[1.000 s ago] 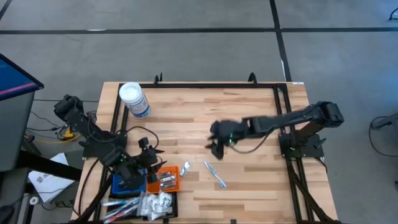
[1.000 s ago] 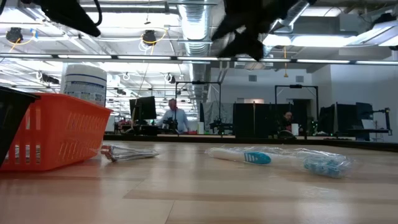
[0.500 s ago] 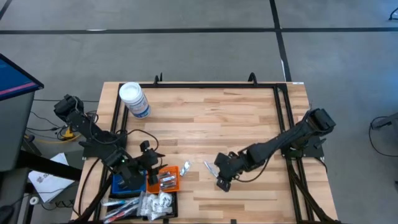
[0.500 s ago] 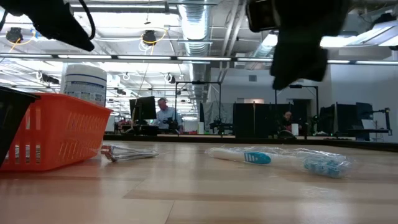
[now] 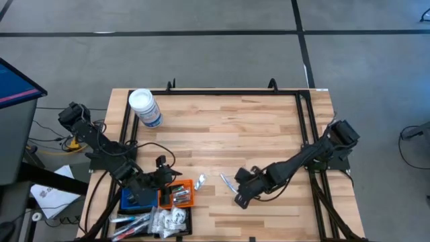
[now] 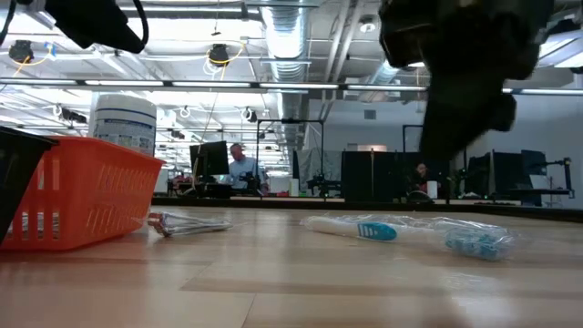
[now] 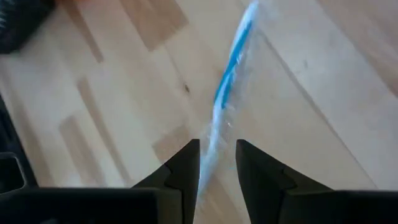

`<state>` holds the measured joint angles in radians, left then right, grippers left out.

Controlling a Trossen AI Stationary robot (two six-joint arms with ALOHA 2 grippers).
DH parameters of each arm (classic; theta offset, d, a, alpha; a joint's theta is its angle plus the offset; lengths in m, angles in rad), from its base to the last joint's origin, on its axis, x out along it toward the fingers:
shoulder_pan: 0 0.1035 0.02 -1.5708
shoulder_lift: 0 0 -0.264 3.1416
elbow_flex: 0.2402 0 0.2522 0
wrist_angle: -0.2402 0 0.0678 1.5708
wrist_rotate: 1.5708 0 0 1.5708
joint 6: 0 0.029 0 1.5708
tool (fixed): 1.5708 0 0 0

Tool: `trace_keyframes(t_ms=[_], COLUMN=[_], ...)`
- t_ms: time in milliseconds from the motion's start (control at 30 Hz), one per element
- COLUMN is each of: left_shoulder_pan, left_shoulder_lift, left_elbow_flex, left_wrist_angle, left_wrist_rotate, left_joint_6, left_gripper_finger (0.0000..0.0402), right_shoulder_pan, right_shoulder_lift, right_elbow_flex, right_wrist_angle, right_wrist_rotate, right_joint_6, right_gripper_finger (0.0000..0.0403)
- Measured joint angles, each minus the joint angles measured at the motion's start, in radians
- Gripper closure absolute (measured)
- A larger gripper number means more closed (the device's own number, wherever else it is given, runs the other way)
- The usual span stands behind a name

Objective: Pick & Place Travel size toiletries
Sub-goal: Put the blue toothbrush into the left black basket

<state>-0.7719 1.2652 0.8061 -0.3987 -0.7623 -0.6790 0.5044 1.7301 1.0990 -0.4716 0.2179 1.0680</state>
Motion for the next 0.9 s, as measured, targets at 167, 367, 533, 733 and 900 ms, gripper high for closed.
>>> trace_keyframes(t_ms=[167, 367, 533, 733, 900], left_shoulder_pan=[0.002, 0.005, 0.005, 0.004, 0.003], left_shoulder_lift=[0.0, 0.0, 0.0, 0.0, 0.0], left_elbow_flex=[-0.02, -0.031, -0.031, -0.033, -0.034], left_wrist_angle=[0.019, 0.037, 0.076, 0.095, 0.104], left_wrist_rotate=[0.0, 0.002, 0.023, 0.039, 0.045], left_joint_6=[0.023, 0.027, 0.053, 0.069, 0.072], left_gripper_finger=[0.0216, 0.0216, 0.0216, 0.0216, 0.0216], right_shoulder_pan=[0.005, -0.006, -0.012, -0.031, -0.033], right_shoulder_lift=[0.08, 0.2, 0.228, 0.23, 0.231], right_elbow_flex=[0.012, 0.093, 0.148, 0.151, 0.151], right_wrist_angle=[0.198, 0.184, 0.066, -0.049, -0.172], right_wrist_rotate=[-0.065, -0.117, -0.087, -0.07, -0.048], right_joint_6=[-0.124, -0.135, -0.109, -0.056, -0.005], right_gripper_finger=[0.031, 0.0385, 0.039, 0.0398, 0.04])
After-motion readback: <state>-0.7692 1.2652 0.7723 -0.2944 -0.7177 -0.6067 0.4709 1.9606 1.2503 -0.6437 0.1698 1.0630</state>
